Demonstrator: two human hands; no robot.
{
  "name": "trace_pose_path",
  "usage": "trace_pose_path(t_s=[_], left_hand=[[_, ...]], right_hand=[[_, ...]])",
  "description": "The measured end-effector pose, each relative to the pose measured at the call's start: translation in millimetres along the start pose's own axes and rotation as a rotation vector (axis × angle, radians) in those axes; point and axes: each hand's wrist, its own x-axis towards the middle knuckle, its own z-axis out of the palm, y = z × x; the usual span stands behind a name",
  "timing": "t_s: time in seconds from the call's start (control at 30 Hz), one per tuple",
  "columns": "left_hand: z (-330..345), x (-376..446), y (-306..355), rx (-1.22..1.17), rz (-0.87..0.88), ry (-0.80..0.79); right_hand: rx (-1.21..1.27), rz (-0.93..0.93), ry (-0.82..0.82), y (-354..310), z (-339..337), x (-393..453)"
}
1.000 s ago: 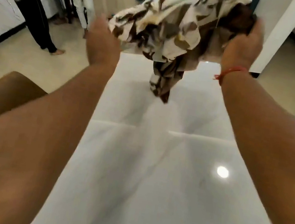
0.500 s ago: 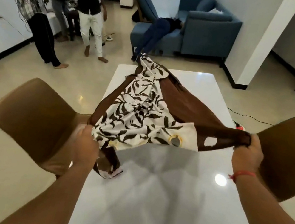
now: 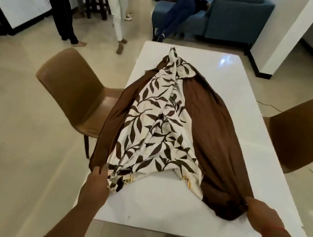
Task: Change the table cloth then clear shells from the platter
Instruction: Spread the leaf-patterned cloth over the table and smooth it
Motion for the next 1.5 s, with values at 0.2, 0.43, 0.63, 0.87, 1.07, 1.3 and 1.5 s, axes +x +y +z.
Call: trace_pose_path(t_s=[0.2,0.43,0.63,0.87,1.07,1.3,1.5], left_hand=[[-5,-30,-11,-0.032,-0.133,0.047],[-5,-46,-13,-0.26,-0.495,0.299],[1,-69,-41,-0.723,-0.839,0.477],[-6,-87,-69,-1.232,-0.886,0.562],[-10,-69,-134,-1.031,-0.857,0.624],[-14,-28,-170,-1.278,-0.855,0.508],[23,-39,-144,-1.339,-1.079,-0.202]], right_hand=[[-0.143,0.184,-0.066,26,2,-18],[-0.066,-0.505,0.176,-87,-8,-17],[-0.138,-0.767,-0.003,-168,43,-45],[-0.178,-0.689,0.083,-195,62,-47],[-0.05,-0.638,0.016,-191,73,-44],[0.227,-0.583,0.286,-200,52,-74],[0.122,-0.329,0.227,-169,54,-83]])
